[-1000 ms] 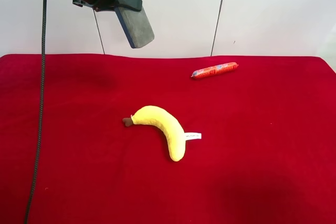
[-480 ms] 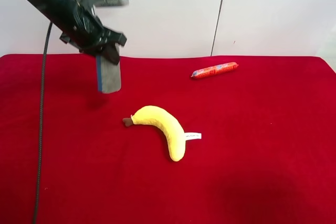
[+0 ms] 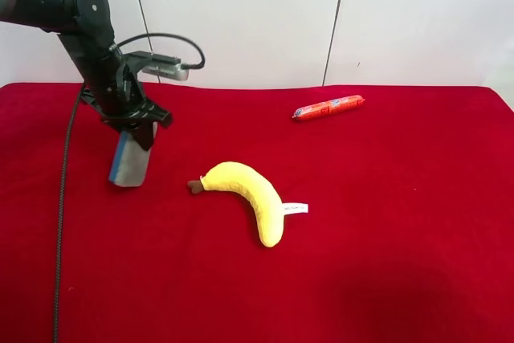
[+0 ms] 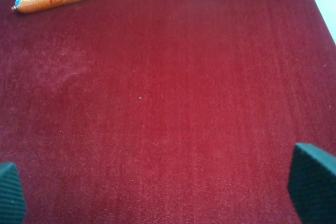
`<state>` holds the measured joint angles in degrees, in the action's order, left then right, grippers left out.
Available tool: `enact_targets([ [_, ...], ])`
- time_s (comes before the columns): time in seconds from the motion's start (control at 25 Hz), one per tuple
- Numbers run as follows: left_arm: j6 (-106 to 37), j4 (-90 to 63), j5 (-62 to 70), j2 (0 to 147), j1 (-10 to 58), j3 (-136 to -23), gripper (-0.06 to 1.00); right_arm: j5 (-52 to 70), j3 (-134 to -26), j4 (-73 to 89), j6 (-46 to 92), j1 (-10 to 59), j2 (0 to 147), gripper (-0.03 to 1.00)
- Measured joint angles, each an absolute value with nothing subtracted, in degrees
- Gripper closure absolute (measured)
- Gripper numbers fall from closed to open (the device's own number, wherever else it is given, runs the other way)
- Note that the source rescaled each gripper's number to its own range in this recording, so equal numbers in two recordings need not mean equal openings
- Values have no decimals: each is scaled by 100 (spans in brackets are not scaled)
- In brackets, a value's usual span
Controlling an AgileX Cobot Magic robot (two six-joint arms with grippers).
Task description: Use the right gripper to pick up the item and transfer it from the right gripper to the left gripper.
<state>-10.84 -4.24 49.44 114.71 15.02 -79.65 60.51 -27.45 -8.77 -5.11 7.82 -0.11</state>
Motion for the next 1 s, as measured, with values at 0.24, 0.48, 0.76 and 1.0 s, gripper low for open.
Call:
enact_targets([
  [0.24,-1077,-267,4932,11475,1468,-7965,92,6051,-2745,-877,-511,782,-11,-3],
  [0.48,-1071,-277,5085,11475,1468,-7971,59,6051,-2745,-877,-511,782,-11,-3],
  [0.76,-1077,-277,5105,11475,1468,-7971,-4,6051,-2745,-877,-511,782,-11,-3],
  [1.0,-1077,-277,4998,11475,1468,-7971,-5,6051,-2745,-877,-511,782,-11,-3],
])
